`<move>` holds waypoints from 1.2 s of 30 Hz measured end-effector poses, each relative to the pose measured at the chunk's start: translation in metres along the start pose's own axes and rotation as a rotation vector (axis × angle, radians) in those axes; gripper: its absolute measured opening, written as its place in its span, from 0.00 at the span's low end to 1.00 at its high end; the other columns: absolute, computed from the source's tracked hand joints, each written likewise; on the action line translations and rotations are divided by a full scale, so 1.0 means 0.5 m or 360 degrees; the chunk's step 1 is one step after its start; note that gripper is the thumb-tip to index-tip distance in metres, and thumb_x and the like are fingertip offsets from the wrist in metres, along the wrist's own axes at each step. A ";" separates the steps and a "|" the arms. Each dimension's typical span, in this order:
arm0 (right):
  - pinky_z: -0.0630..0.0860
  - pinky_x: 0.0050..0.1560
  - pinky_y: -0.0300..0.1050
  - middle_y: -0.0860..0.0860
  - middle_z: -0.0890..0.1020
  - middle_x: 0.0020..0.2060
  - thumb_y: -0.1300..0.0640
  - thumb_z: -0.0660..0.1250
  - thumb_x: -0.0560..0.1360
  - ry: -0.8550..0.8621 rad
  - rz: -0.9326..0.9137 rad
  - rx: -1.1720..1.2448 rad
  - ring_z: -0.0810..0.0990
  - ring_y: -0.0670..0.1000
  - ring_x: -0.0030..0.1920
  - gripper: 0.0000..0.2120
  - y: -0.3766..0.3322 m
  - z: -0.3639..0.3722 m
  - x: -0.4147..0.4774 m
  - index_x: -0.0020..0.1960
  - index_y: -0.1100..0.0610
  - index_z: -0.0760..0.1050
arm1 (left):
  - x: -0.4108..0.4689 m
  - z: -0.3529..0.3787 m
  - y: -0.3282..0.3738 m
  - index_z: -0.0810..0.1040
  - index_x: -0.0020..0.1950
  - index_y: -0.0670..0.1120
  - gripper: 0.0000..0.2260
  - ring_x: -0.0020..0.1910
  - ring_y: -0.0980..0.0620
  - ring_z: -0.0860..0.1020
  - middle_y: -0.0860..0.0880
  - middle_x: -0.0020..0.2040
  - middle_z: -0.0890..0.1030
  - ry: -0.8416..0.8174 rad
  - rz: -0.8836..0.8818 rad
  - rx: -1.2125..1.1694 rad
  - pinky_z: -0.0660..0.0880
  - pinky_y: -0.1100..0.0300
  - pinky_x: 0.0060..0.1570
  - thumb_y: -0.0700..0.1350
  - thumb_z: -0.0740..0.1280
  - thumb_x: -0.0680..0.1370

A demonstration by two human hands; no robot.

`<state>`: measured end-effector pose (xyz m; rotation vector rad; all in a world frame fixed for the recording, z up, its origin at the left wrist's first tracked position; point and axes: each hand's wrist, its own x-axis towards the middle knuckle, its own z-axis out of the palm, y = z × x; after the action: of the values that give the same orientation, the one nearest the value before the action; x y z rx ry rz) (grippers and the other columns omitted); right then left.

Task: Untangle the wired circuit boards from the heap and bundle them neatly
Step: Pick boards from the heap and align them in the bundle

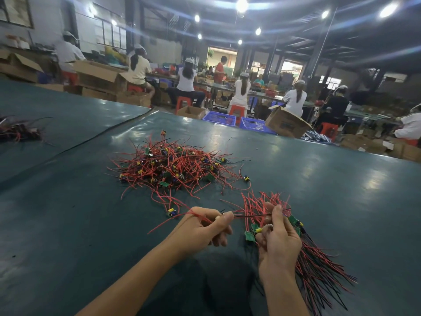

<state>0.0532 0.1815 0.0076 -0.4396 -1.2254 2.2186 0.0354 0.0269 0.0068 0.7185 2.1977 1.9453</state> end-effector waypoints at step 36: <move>0.74 0.24 0.40 0.54 0.76 0.23 0.47 0.67 0.70 -0.0804 0.0074 -0.0507 0.75 0.50 0.21 0.18 0.035 0.028 -0.061 0.36 0.63 0.83 | 0.007 -0.002 0.018 0.82 0.30 0.49 0.17 0.29 0.53 0.76 0.51 0.28 0.77 -0.0391 -0.0435 -0.0524 0.74 0.61 0.35 0.58 0.65 0.72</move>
<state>0.0643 0.1462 0.0007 -0.0155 -1.8596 2.2526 0.0343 0.0279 0.0167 0.5390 1.6806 1.8965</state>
